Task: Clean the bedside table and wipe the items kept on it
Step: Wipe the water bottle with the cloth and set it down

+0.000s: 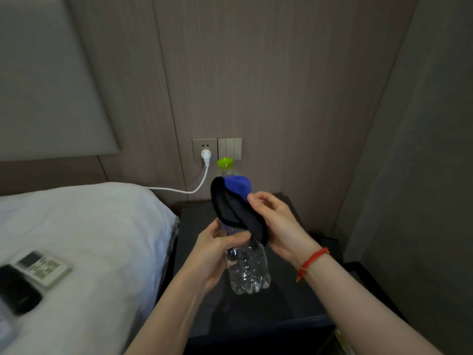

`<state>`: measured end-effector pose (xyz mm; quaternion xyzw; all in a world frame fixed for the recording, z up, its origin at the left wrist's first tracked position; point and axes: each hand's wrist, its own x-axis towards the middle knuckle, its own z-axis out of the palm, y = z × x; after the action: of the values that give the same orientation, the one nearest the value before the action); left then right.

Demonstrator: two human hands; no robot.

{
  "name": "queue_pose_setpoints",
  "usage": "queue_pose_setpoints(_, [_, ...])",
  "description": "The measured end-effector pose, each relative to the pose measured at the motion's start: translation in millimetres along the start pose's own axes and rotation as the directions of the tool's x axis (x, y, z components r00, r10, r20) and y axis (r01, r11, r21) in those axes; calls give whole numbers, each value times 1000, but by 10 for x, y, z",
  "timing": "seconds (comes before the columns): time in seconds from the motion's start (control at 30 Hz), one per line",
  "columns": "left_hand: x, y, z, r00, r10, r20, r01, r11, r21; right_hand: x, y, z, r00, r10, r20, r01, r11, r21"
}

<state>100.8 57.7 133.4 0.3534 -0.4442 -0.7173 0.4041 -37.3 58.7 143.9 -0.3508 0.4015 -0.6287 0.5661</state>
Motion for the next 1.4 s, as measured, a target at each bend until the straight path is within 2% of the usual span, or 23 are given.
queue_pose_setpoints(0.07, [-51,4,-5,1000,10,15,-11,1000,17,-13,9,30,995,13,-94,-14,1000,-9])
queue_pose_setpoints(0.1, [-78,10,-14,1000,16,24,-17,999,30,-35,-9,52,995,56,-84,-58,998,-22])
queue_pose_setpoints(0.17, [-126,15,-29,998,37,43,-40,996,81,-90,-62,107,989,141,40,-137,987,-89])
queue_pose_setpoints(0.23, [-157,7,-37,997,58,45,-64,989,133,-128,-67,166,979,168,115,-148,976,-159])
queue_pose_setpoints(0.43, [-255,3,-44,996,52,70,-66,974,215,-37,-145,336,994,6,-108,-31,971,-236])
queue_pose_setpoints(0.57, [-318,-22,-62,995,29,97,-50,972,228,89,-268,383,981,-81,-175,28,959,-283])
queue_pose_setpoints(0.67, [-315,-43,-105,996,57,74,-72,973,219,48,-221,381,990,-75,-118,40,962,-271])
queue_pose_setpoints(0.8, [-281,-54,-186,995,80,51,-86,988,131,-170,169,366,993,-116,-1,111,953,-283])
queue_pose_setpoints(0.9, [-266,-43,-219,989,118,90,-131,980,152,-233,245,369,995,-100,6,98,952,-291])
queue_pose_setpoints(1.03, [-298,-4,-212,986,119,115,-138,976,167,-96,-31,425,991,-133,-12,125,956,-265])
queue_pose_setpoints(1.13, [-294,66,-201,984,142,109,-159,972,173,-14,-133,487,986,-162,26,163,953,-255])
queue_pose_setpoints(1.3, [-238,168,-235,981,186,59,-189,981,38,-167,160,487,986,-87,140,113,975,-192])
queue_pose_setpoints(1.4, [-226,222,-271,970,236,63,-238,971,26,-262,303,461,983,-101,155,126,978,-165])
